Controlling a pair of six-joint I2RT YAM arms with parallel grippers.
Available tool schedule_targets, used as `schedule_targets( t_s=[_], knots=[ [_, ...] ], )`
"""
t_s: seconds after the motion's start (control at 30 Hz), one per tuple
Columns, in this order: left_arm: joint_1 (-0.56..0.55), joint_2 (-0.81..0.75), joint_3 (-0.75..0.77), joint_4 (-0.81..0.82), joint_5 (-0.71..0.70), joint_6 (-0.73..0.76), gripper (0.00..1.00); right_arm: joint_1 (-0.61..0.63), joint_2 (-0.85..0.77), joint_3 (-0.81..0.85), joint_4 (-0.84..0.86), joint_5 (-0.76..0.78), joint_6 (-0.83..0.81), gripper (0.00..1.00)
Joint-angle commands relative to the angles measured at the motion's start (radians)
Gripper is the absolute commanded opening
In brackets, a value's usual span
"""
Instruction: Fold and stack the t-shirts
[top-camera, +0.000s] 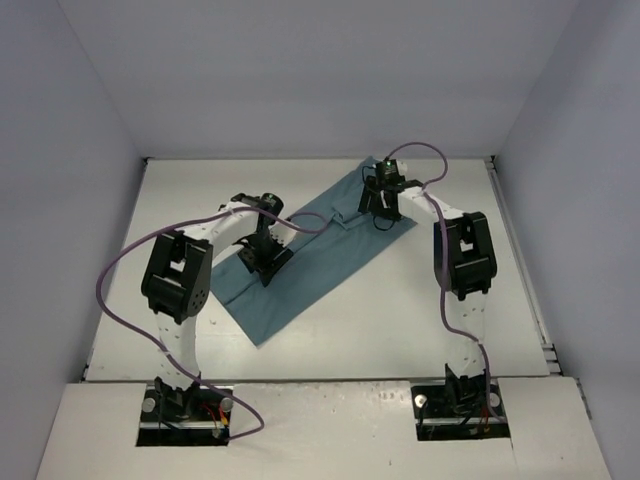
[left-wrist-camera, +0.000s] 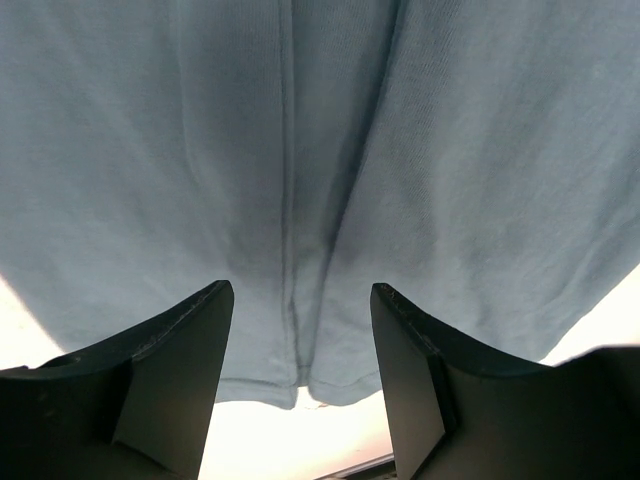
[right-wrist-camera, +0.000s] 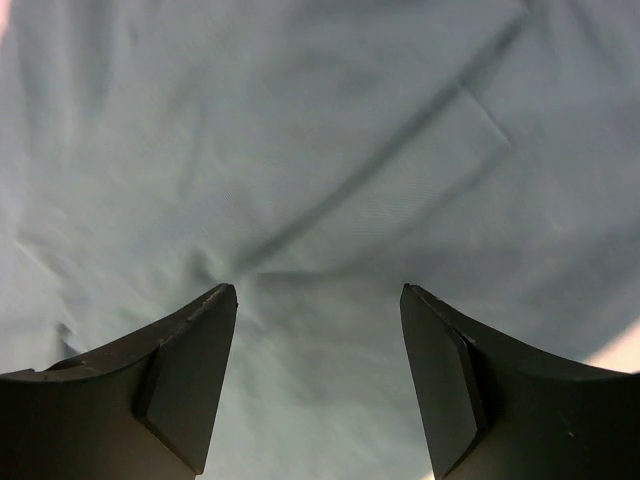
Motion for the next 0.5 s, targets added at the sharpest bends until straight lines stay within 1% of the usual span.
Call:
schedule_targets(
  t_s=[0.0,0.1,0.17,0.27,0.3,0.33,0.47],
  knots=[
    [-0.008,-0.027,-0.041,-0.021,0.065,-0.116,0.53,0.006,0.067,0.060,0.015,0.068,0.000,0.64],
    [-0.041,-0.041,-0.100,-0.011,0.129,-0.202,0.51,0.005,0.119,0.110,0.013,0.064,-0.060,0.64],
    [-0.082,-0.057,-0.152,0.020,0.142,-0.262,0.51,0.003,0.138,0.133,0.015,0.053,-0.110,0.64],
    [-0.132,-0.083,-0.246,0.116,0.223,-0.372,0.51,0.000,0.167,0.189,0.013,0.018,-0.188,0.64],
    [-0.136,-0.083,-0.250,0.122,0.244,-0.399,0.51,0.000,0.168,0.205,0.013,0.016,-0.194,0.64],
    [-0.167,-0.082,-0.284,0.173,0.270,-0.430,0.51,-0.002,0.177,0.226,0.013,0.005,-0.239,0.64],
    [-0.254,-0.059,-0.300,0.337,0.325,-0.571,0.51,-0.013,0.200,0.317,0.013,-0.031,-0.341,0.64]
  ],
)
